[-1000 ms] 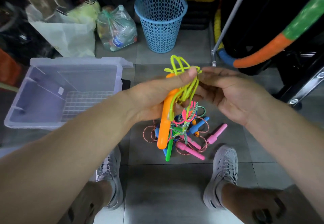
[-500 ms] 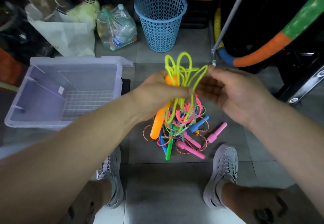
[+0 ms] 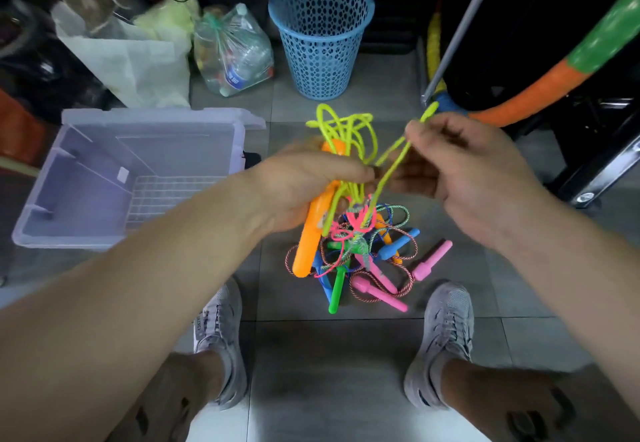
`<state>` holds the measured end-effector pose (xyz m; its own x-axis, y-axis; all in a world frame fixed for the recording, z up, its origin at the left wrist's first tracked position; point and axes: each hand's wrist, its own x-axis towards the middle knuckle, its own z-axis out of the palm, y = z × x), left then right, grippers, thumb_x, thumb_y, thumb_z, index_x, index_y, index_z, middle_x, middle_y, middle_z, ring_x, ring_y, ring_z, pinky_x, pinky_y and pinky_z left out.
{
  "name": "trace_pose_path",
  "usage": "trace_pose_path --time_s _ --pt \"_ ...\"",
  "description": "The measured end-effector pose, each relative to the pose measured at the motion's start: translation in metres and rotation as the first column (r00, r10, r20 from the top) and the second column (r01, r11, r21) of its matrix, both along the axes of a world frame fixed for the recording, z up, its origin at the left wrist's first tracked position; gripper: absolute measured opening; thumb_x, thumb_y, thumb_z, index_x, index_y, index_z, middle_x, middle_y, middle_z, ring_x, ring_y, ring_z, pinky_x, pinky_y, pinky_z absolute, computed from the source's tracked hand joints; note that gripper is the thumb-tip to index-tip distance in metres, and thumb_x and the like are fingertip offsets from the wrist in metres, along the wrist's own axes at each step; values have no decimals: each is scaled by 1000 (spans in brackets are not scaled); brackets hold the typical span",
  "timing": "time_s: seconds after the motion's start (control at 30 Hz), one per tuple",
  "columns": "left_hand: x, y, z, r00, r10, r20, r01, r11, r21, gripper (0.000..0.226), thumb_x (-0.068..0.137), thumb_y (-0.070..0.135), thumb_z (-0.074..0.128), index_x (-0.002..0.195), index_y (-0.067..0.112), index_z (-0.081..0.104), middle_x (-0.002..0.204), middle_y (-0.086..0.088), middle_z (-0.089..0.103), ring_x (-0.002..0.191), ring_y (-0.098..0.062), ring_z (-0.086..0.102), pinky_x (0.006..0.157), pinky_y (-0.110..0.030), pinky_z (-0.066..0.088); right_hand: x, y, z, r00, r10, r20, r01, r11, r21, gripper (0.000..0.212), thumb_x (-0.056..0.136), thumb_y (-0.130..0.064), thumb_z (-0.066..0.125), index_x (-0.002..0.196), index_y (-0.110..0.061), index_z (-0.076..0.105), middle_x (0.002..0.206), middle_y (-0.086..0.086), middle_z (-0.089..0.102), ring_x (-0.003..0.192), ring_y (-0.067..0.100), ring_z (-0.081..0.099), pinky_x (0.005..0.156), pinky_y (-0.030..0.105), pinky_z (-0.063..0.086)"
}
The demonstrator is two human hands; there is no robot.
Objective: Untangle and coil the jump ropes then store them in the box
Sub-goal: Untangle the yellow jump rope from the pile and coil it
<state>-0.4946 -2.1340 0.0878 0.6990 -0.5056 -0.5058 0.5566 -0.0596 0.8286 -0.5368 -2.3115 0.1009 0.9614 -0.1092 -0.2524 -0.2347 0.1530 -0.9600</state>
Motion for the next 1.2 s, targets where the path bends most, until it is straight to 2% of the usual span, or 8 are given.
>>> trace_pose_path --time_s 0.1,0.23,0.33,0.43,0.6,0.8,0.97,1.2 --pt "-12 -5 2 995 -96 34 96 995 7 24 86 -7 65 110 -3 62 92 -16 74 67 -19 65 50 -21 48 7 0 7 979 -163 -119 190 943 273 21 96 -17 61 77 -11 59 63 3 70 54 11 67 52 23 58" --pt "-8 -12 6 991 81 110 -88 994 60 11 77 4 74 84 1 66 87 -24 71 60 -22 63 53 -26 49 13 -8 -1 951 -194 -243 263 917 299 29 99 -29 58 78 -11 62 66 2 69 58 12 68 54 24 57" --pt "2 -10 14 957 240 -162 -260 958 -119 9 92 3 57 86 9 57 80 -8 72 54 -11 62 39 -15 40 -1 -6 -16 978 108 -180 -128 986 -108 12 98 -16 58 93 -17 69 90 7 75 73 16 66 61 30 52" --pt "6 -6 18 914 197 -355 -300 916 -264 10 92 5 53 84 11 53 82 -5 72 60 -9 61 40 -11 35 -16 0 -37 901 395 -176 -431 776 -460 15 89 -30 69 103 -32 67 93 -3 75 83 18 69 73 41 56" --pt "1 -6 17 903 103 -417 -239 927 -289 24 90 5 55 69 9 67 85 -7 72 64 -10 62 44 -10 33 -12 3 -45 972 237 -15 -190 740 -645 13 86 -37 73 87 -30 62 67 0 64 59 20 60 59 36 49" --pt "1 -4 18 905 82 -417 -241 907 -345 8 82 8 58 89 12 57 87 -7 72 65 -10 63 44 -10 36 -11 6 -46 955 294 -42 -221 609 -761 25 92 -32 67 69 -34 57 63 -6 62 58 7 59 51 22 39" --pt "3 -3 14 982 133 -136 -156 973 -171 18 89 0 61 73 7 66 96 -19 73 69 -20 70 44 -18 45 -1 -2 -37 981 194 -1 -151 763 -629 26 96 -34 65 81 -13 70 73 15 68 62 25 71 66 41 56" --pt "-6 -9 -5 932 -3 362 -81 973 218 44 68 8 81 110 1 68 99 -13 77 87 -30 73 84 -40 59 1 -1 -3 970 151 192 -12 814 -580 27 95 -33 63 78 -12 65 69 19 66 64 37 68 67 55 59"
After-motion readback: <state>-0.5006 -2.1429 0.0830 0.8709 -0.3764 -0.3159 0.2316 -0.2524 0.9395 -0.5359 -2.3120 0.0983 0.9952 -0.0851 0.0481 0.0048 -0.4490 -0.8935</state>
